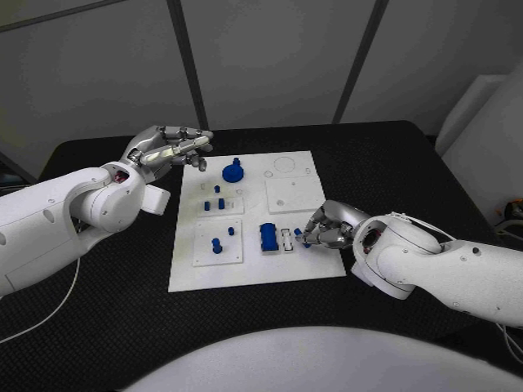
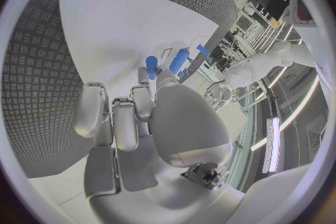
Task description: Assemble the parts on the task board
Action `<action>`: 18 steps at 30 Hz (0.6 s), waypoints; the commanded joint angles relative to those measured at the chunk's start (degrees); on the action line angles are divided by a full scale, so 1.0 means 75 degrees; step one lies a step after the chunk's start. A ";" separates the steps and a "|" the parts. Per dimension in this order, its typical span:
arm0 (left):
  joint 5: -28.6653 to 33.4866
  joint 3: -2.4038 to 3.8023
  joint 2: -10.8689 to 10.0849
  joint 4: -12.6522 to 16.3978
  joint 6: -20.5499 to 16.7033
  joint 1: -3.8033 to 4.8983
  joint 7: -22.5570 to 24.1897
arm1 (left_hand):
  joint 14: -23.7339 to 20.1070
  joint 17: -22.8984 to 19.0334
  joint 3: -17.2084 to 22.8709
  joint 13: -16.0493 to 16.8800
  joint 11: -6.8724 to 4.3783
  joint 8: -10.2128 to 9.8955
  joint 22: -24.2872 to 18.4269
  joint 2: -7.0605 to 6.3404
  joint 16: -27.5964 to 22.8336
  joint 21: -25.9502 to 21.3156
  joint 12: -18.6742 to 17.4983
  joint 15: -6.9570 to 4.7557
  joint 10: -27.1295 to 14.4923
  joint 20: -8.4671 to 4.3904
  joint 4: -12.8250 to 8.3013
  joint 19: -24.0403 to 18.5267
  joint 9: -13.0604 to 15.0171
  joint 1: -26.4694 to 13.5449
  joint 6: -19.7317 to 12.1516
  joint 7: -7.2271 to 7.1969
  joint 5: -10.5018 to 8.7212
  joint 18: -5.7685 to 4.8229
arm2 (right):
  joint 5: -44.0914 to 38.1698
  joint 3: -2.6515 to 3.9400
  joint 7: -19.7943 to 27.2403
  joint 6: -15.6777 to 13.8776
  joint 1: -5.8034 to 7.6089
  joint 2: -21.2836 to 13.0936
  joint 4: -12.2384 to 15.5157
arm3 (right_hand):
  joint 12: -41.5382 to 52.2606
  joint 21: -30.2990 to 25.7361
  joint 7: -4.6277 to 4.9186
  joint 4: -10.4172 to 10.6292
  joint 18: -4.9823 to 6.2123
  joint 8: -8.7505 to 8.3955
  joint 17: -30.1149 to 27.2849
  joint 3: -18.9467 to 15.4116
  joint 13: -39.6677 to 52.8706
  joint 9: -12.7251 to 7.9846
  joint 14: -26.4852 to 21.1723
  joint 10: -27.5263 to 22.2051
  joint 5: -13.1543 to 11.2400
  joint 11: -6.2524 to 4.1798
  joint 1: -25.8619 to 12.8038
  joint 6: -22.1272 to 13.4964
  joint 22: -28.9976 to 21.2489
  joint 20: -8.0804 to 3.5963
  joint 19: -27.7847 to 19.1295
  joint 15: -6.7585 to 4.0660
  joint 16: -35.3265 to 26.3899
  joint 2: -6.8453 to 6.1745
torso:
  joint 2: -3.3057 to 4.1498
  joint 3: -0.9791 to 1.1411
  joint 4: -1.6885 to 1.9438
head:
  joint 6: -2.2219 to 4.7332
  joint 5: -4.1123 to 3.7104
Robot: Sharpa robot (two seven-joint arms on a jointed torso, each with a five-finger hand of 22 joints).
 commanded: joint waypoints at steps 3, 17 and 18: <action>0.0037 0.0005 0.0019 0.0000 0.0113 0.0013 0.0003 | -0.0042 0.0007 0.0002 0.0009 0.0007 0.0029 -0.0008 0.0052 -0.0028 -0.0046 0.0040 -0.0009 -0.0042 0.0065 0.0033 -0.0011 -0.0009 -0.0027 -0.0045 0.0017 0.0006 -0.0097 | 0.0344 0.0007 0.0064 0.0241 0.0018 0.0167 -0.0109 | 0.0010 0.0016 -0.0028 0.0049 0.0021 0.0015 0.0917 0.0022 0.0000 0.0017 0.0608 0.0165 0.0066 -0.0171 -0.0111 0.0080 0.0002 -0.0042 0.0032 -0.0098 0.0017 -0.0009 | 0.0001 0.0007 -0.0002 | 0.0001 0.0055; 0.0037 0.0005 0.0033 -0.0018 0.0121 0.0013 -0.0004 | -0.0046 0.0008 0.0005 0.0009 0.0009 0.0032 -0.0010 0.0056 -0.0029 -0.0049 0.0044 -0.0007 -0.0050 0.0067 0.0034 -0.0013 -0.0009 -0.0026 -0.0051 0.0019 0.0007 -0.0098 | 0.0365 0.0010 0.0155 0.0035 0.0024 0.0360 -0.0195 | 0.0033 0.0025 -0.0045 0.0055 0.0018 0.0014 0.0936 0.0082 0.0019 0.0023 0.0612 0.0185 0.0190 -0.0186 -0.0110 0.0109 0.0016 -0.0051 0.0041 -0.0110 0.0028 -0.0048 | 0.0003 0.0017 -0.0014 | 0.0001 0.0083; 0.0037 0.0005 0.0033 -0.0020 0.0122 0.0013 -0.0005 | -0.0046 0.0008 0.0005 0.0009 0.0009 0.0032 -0.0010 0.0056 -0.0029 -0.0049 0.0044 -0.0007 -0.0050 0.0067 0.0034 -0.0013 -0.0009 -0.0026 -0.0051 0.0019 0.0007 -0.0098 | 0.0365 0.0010 0.0157 0.0028 0.0025 0.0359 -0.0194 | 0.0031 0.0025 -0.0046 0.0055 0.0018 0.0013 0.0938 0.0088 0.0017 0.0023 0.0612 0.0184 0.0199 -0.0187 -0.0109 0.0110 0.0016 -0.0052 0.0041 -0.0110 0.0029 -0.0050 | 0.0004 0.0019 -0.0014 | 0.0001 0.0083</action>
